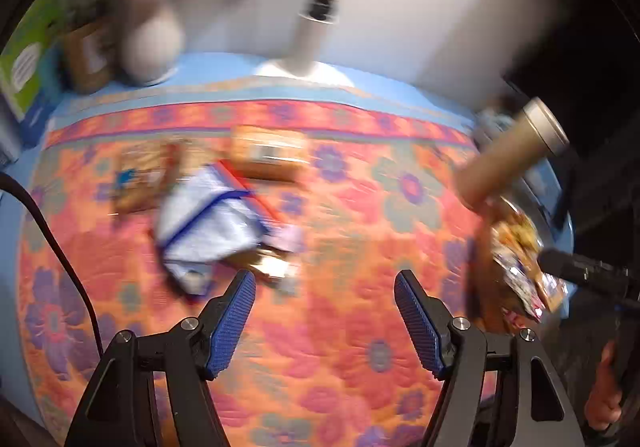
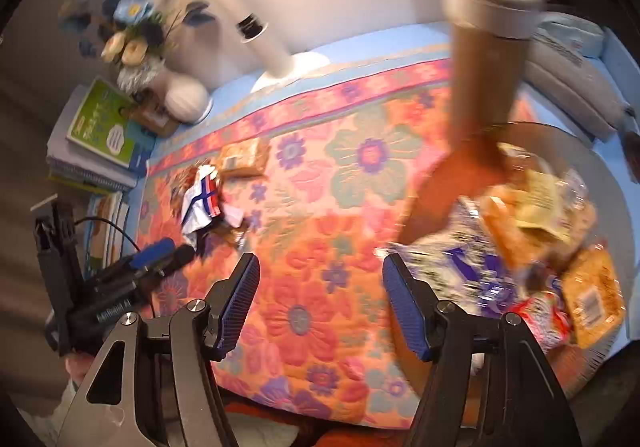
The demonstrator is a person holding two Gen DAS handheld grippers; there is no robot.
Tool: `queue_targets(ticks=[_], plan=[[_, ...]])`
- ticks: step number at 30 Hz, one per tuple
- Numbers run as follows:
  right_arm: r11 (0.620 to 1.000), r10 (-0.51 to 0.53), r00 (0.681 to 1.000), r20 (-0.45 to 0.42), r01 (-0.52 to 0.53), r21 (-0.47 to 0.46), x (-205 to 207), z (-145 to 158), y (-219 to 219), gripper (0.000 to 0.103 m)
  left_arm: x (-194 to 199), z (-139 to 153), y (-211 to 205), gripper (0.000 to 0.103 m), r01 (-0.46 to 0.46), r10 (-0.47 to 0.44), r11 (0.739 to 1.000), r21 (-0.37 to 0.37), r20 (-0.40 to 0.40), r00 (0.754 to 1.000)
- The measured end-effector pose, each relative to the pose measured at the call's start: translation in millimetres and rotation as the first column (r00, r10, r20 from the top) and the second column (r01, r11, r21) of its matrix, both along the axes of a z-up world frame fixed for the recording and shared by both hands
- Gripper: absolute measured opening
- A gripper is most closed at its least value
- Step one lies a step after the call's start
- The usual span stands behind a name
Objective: Organize snacks
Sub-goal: 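Move both tools back toward the snack pile, then grasp the cartoon-printed biscuit bag with left tool while right grasps barcoded bread pack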
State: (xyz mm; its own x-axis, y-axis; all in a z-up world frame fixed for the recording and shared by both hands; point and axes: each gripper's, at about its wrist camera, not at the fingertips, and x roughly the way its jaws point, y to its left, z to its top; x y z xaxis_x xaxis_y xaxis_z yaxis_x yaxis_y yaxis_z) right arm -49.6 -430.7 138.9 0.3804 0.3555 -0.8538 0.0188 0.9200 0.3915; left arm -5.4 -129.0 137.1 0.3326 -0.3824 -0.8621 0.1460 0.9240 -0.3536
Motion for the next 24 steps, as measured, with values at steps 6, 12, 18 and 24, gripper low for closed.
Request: queue_targets(ticks=[6,12,18,24], plan=[[0.995,0.086,0.996,-0.023,-0.087,-0.045,36,-12,68,0.063,33,-17,96,0.077,-0.169,0.168,0.985,-0.017,-0.047,0.985],[0.975,0.173,0.985,-0.031,-0.175,-0.134,86,-24,118,0.064,75,-38,139,0.08,-0.22,0.214,0.974,-0.049,-0.094,0.972],[0.93,0.26,0.964,-0.058,-0.266,-0.254,129,-40,145,0.063,115,-64,125,0.08,-0.126,0.124,0.992,-0.016,-0.112,0.986],[0.858,0.366,0.924,-0.113,-0.382,-0.343,158,-58,164,0.063,139,-94,105,0.08,-0.041,0.05,0.997,0.058,-0.147,0.988]])
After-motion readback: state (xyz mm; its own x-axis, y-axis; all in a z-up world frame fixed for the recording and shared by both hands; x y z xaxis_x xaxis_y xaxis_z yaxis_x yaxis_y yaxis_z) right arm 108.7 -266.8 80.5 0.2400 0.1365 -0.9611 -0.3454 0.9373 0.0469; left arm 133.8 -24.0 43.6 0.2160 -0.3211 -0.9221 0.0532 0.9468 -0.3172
